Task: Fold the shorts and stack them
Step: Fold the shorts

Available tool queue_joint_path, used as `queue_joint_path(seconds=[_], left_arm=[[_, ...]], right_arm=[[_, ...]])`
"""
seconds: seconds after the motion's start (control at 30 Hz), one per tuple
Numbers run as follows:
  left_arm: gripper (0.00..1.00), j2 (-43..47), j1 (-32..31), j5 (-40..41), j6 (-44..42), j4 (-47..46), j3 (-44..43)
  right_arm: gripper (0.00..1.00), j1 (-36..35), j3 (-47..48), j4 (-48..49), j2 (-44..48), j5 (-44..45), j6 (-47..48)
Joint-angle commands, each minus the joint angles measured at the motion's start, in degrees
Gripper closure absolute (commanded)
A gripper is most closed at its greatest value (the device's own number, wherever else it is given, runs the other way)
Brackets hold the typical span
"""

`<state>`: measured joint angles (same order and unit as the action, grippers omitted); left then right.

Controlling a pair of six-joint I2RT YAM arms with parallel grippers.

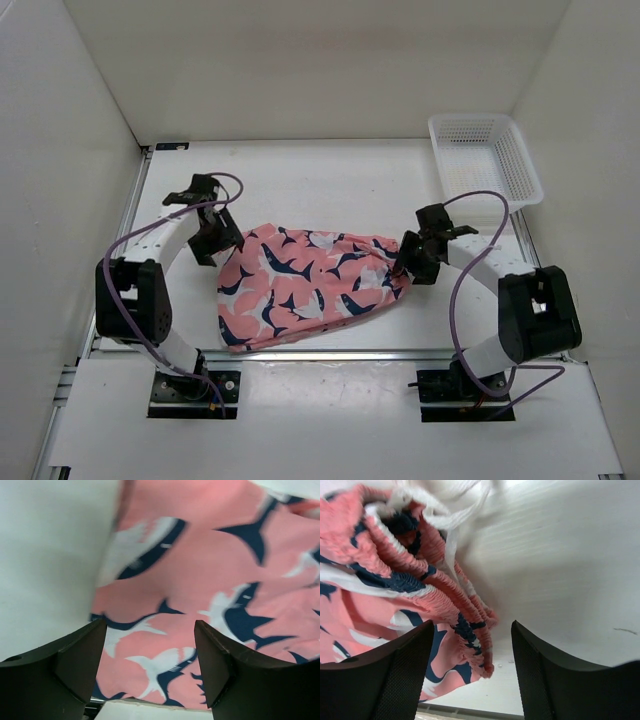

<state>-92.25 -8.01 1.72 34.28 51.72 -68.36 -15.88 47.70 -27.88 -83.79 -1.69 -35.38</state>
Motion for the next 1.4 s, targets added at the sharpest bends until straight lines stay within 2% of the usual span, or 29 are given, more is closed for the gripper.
queue_joint_path(seconds=[0.0,0.03,0.17,0.27,0.3,0.33,0.37,0.43,0.53,0.57,0.6,0.7,0.93,1.1,1.37], left_arm=[[0.18,6.6,4.7,0.7,-0.4,0.7,4.4],[0.18,7.4,5.6,-0.1,-0.4,0.0,5.3],[0.2,8.8,9.2,-2.6,-1.1,-0.7,8.8],[0.21,8.8,9.8,-3.9,-1.8,-1.3,9.4],[0.22,8.8,9.8,-3.9,-2.3,-1.8,9.9],[0.22,8.8,9.8,-4.5,-2.3,-1.8,9.9],[0.24,8.8,9.8,-5.7,-2.3,-1.8,9.9],[0.25,8.8,9.8,-6.3,-2.3,-1.8,9.4],[0.33,8.3,8.5,-6.3,-2.3,-1.8,8.8],[0.41,7.8,7.6,-6.3,-1.8,-2.3,8.8],[0.61,7.3,7.0,-6.8,-1.8,-2.3,8.8],[0.9,5.7,4.1,-7.3,-0.7,-3.8,10.1],[0.9,1.0,-0.2,-9.4,1.0,-8.4,12.8],[0.9,-5.7,-5.1,-9.4,2.2,-10.2,9.2],[0.9,-10.1,-7.5,-9.9,2.7,-10.8,5.5]], right_arm=[[0.34,-2.9,1.4,2.0,-2.9,-1.3,1.5],[0.34,-4.2,1.4,2.0,-3.5,-1.3,1.5],[0.47,-5.6,2.0,3.2,-7.4,-1.3,1.5],[0.76,-6.1,2.5,2.7,-8.6,0.0,0.9],[0.91,-6.1,2.5,1.4,-7.9,1.2,0.9],[0.98,-5.4,3.0,0.6,-7.3,2.6,0.4],[1.0,-5.4,3.7,-0.4,-6.7,5.1,0.4],[1.0,-4.8,4.2,-3.5,-3.8,8.4,0.9],[1.0,-4.8,5.7,-7.3,-0.1,14.9,2.3],[1.0,-4.8,6.8,-8.4,0.6,16.3,3.2],[1.0,-4.8,7.4,-9.3,1.5,17.7,3.7],[1.0,-4.8,9.5,-12.3,2.7,22.1,4.9],[1.0,-4.8,14.4,-16.2,4.3,27.4,8.1],[1.0,-5.8,19.2,-18.3,5.6,27.9,9.4],[1.0,-17.1,33.8,-24.1,3.4,26.1,8.0]])
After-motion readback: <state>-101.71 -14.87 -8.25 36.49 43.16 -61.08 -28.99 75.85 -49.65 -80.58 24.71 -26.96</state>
